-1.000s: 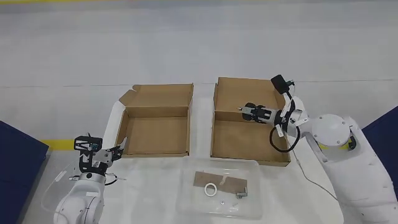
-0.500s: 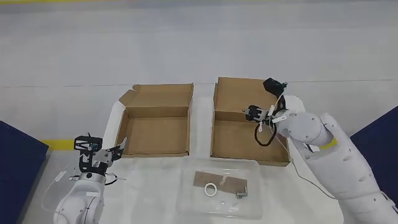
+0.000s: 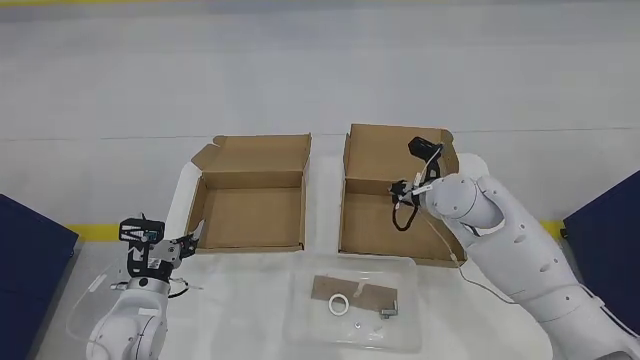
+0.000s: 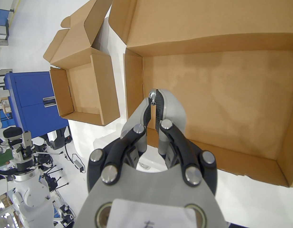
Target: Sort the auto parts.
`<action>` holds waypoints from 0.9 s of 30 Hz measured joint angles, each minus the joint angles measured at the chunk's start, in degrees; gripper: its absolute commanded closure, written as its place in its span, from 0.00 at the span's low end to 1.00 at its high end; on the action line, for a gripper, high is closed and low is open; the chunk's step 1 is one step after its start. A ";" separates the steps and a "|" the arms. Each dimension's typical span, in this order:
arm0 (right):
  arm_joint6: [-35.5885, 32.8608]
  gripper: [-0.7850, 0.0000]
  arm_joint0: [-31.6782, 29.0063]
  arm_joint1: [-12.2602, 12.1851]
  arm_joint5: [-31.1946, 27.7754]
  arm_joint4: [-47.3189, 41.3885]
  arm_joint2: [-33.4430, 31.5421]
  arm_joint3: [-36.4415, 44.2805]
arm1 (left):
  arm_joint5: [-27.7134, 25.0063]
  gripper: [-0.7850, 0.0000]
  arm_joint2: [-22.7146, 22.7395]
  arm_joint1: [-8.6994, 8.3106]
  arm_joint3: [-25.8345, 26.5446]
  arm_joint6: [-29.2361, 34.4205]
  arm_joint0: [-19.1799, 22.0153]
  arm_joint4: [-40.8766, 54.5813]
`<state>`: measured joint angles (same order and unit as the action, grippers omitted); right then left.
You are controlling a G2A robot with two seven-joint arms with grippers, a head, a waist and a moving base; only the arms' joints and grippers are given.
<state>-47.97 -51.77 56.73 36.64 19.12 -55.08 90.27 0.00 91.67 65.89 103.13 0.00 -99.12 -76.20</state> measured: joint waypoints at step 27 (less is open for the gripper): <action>-12.02 1.00 8.32 1.77 1.23 5.48 6.10 -16.28 | 0.00 0.00 0.00 0.00 0.00 0.00 0.00 0.00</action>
<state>-59.99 -43.45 58.49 37.88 24.60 -48.99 73.99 0.00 91.67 65.89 103.13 0.00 -99.12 -76.20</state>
